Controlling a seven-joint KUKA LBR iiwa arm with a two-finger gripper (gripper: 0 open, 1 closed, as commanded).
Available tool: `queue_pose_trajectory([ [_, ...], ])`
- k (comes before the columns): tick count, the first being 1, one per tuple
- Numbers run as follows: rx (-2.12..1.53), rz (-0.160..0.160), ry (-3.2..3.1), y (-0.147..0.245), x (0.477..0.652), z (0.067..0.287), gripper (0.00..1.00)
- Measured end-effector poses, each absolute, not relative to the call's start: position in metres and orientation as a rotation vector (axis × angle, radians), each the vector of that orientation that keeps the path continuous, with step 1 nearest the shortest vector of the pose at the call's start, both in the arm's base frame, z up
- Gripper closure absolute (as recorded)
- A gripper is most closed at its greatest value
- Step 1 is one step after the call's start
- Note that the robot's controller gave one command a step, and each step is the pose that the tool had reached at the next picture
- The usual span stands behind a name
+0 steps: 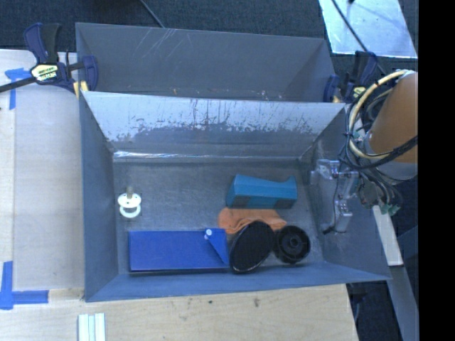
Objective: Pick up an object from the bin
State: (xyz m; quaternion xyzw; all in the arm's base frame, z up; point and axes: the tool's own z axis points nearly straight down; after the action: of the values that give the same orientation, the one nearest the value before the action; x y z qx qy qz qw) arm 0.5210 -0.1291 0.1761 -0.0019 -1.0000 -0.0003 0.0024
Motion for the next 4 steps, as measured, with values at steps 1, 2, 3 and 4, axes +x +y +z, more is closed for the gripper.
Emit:
queue_pose_trajectory([
  [1, -0.002, 0.002, -3.145, -0.129, 0.523, 0.18, 0.0],
  [2, 0.066, 0.003, -3.147, -0.078, 0.526, 0.149, 0.0],
  [3, -0.072, -0.002, -3.155, -0.06, 0.536, 0.093, 0.0],
  [4, 0.066, 0.013, -3.159, -0.053, 0.581, 0.08, 1.0],
])
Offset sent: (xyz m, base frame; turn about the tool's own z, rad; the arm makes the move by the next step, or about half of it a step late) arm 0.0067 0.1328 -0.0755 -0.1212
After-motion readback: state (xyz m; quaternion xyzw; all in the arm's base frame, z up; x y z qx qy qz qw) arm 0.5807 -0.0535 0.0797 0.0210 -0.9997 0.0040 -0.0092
